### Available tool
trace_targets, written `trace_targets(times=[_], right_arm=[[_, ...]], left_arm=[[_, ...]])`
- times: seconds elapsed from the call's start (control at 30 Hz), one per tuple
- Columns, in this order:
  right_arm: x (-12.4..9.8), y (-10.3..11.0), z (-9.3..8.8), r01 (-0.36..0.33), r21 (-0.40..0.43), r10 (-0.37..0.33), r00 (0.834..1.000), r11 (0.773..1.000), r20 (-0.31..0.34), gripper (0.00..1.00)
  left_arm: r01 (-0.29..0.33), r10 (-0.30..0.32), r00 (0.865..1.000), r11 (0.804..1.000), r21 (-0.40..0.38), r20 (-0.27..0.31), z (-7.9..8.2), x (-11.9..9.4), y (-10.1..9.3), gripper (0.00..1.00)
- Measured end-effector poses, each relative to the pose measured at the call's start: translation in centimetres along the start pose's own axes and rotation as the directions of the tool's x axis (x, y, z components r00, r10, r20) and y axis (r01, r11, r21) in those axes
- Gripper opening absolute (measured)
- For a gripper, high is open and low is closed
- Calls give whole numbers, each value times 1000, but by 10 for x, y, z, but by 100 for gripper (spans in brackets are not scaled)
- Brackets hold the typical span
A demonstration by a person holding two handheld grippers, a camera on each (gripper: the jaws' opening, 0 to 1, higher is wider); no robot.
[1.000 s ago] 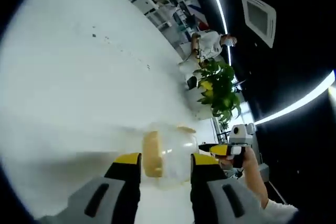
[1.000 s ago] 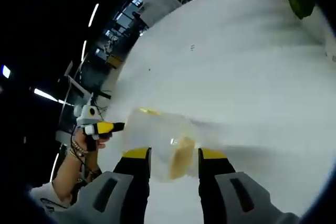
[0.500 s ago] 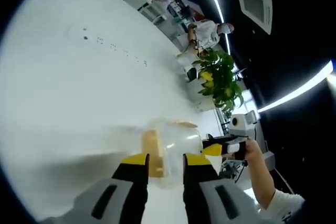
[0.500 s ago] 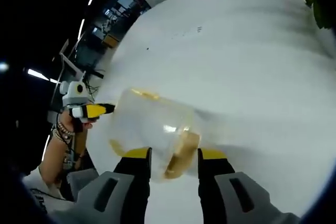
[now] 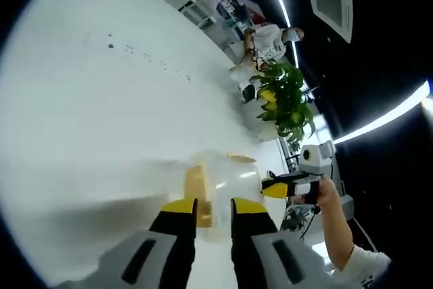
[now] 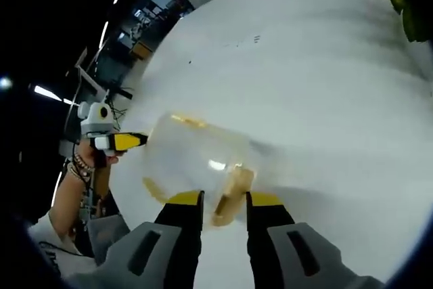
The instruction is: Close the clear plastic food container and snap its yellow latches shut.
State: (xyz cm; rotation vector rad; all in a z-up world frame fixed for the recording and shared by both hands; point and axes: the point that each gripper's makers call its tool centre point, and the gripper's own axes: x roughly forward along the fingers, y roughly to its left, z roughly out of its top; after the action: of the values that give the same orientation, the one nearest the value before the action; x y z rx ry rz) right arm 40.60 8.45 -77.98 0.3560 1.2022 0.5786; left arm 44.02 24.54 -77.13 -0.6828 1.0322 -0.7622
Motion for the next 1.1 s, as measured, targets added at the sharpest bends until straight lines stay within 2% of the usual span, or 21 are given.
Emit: trace_targets(times=[0.17,0.23,0.4,0.6,0.8,1.1], right_arm=[[4,8,-2,1,-48,-3,999,999,-43,20],[5,10,-4,1,-57,-5,998,998,-59,19],[8,14,-5,1,-63,-7,997,998,-83,18],[8,14,-7,10,-43,-14,996,999,-85,17],[9,14,-7,16,-30,-18,995,999,-94,17],[10,15,-8,9,-26,-12,993,1000,-117,17]], left_arm=[[-85,86,996,996,33,-16,-2,-4,14,0],[-70,70,997,997,-12,-12,-1,-7,14,0],[-84,83,996,996,-38,-33,-4,-10,16,0],[-67,66,998,988,-139,-16,-5,-11,20,0],[-67,66,998,989,-134,-12,-4,-10,20,0],[-42,41,999,983,-177,-12,-4,-10,20,0]])
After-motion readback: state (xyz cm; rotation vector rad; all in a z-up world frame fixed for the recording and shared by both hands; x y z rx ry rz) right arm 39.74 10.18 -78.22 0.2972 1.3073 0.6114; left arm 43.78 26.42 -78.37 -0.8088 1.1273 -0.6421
